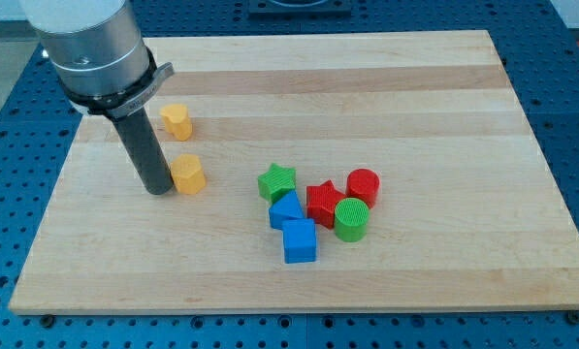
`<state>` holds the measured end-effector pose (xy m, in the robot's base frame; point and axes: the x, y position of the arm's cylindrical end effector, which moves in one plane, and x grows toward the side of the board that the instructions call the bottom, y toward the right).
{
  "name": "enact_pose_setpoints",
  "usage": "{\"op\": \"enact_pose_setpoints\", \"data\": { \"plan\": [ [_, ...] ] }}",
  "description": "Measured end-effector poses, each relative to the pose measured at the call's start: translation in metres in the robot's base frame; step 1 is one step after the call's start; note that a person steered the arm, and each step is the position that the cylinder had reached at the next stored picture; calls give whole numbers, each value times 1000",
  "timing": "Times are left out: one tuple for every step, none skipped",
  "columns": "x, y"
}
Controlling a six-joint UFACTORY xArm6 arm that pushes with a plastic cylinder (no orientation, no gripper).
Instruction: Move the yellow heart top left to the green star
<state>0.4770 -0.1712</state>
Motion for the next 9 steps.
{"op": "enact_pose_setpoints", "data": {
  "plan": [
    [-20, -22],
    [-54, -62],
    [-108, -101],
    [-167, -106],
    [-213, -103],
    [-224, -91],
    [-219, -85],
    [-190, -75],
    [-147, -48]
  ]
}}
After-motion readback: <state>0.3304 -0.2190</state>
